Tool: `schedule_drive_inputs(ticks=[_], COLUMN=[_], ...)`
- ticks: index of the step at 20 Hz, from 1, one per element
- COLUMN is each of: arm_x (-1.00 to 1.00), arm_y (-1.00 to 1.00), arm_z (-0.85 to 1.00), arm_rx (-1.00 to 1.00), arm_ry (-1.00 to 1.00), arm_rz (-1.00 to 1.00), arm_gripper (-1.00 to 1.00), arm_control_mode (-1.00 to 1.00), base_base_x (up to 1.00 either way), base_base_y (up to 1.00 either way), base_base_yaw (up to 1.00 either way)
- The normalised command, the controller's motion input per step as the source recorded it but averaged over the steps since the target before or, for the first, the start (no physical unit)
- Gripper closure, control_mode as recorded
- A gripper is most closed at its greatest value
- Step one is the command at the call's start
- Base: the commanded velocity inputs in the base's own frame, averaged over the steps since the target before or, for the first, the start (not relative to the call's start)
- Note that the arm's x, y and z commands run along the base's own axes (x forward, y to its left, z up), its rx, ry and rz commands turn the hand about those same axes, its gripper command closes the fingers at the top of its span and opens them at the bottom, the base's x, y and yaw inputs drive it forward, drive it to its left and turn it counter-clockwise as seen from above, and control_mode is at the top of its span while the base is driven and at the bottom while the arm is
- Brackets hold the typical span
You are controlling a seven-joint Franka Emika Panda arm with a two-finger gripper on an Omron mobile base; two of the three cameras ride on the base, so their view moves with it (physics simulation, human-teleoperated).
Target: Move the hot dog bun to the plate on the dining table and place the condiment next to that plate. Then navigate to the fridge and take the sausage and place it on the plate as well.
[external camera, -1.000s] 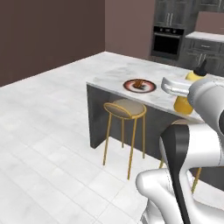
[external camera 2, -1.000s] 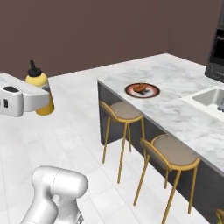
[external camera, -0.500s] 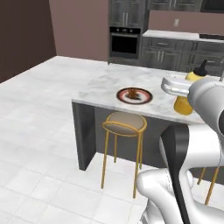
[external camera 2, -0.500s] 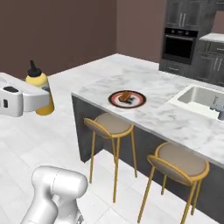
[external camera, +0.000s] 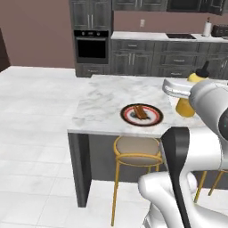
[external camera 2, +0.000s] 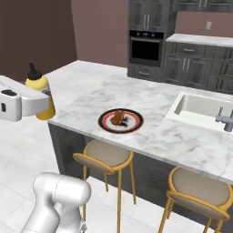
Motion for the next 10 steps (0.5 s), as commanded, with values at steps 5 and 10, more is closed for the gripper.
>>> schedule_drive_inputs(ticks=[5, 10], arm_x=[0.00, 0.00], arm_y=[0.00, 0.00], arm_z=[0.00, 0.00], arm_rx=[0.00, 0.00], arm_ry=[0.00, 0.00], arm_rz=[0.00, 0.00], arm_gripper=[1.00, 1.00], arm_control_mode=[1.00, 1.00], base_base_x=[0.67, 0.50], base_base_y=[0.06, 0.00], base_base_yaw=[-0.24, -0.16])
